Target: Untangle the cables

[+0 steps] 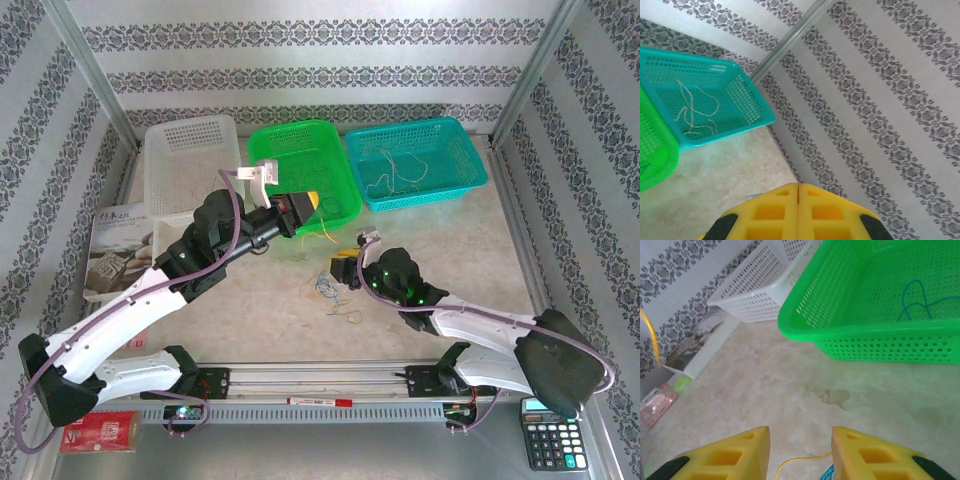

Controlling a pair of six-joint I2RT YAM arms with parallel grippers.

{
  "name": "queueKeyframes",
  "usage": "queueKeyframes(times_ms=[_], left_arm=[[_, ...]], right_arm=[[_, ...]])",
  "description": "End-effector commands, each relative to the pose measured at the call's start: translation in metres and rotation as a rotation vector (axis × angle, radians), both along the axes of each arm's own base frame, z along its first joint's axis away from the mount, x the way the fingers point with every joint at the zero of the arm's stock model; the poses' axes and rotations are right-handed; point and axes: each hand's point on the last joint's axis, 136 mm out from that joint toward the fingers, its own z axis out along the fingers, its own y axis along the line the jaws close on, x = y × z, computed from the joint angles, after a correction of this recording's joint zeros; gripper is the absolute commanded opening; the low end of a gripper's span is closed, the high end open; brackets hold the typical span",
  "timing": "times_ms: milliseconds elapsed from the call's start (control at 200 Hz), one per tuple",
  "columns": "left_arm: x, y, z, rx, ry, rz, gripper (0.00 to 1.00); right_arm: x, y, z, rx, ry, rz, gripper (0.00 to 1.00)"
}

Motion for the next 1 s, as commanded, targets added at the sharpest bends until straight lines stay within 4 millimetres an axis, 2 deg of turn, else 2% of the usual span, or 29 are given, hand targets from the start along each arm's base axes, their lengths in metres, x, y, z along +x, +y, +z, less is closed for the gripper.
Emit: queueKeyframes(times_ms=[0,155,235,465,650,829,969,979,999], left_arm=[[-0.003,0.019,0.017,0.062,-0.076,0.06,0.0],[0.012,0.057,0.011,0.151,-0.097,0.178,0.0],[0.027,0.085,0.003,0.191,-0.08,0.256,0.0],[0.078,0.175,-0.019,0.316,-0.04,0.496,0.0],[0.126,0.234,-0.036,0.38,-0.015,0.63,0.0],[0.173,0.28,-0.059,0.4,0.049,0.72,0.0],[0.203,0.302,-0.079,0.437,0.093,0.762,0.0],[0.205,0.304,-0.081,0.441,0.098,0.764,0.0],[0.208,0.307,-0.083,0.446,0.105,0.772,0.0]], right_arm=[[0.005,-0.014,0.005,0.004,0.004,-0.056,0.39],[0.007,-0.027,0.004,-0.008,0.03,-0.095,0.4],[0.006,-0.032,0.0,-0.013,0.046,-0.107,0.41],[0.001,-0.041,-0.003,-0.003,0.081,-0.126,0.41],[-0.006,-0.046,-0.012,-0.032,0.125,-0.129,0.41],[-0.015,-0.048,-0.027,-0.071,0.188,-0.102,0.41],[-0.023,-0.049,-0.035,-0.085,0.23,-0.088,0.42],[-0.027,-0.051,-0.045,-0.1,0.249,-0.087,0.42],[-0.029,-0.053,-0.049,-0.105,0.261,-0.086,0.42]])
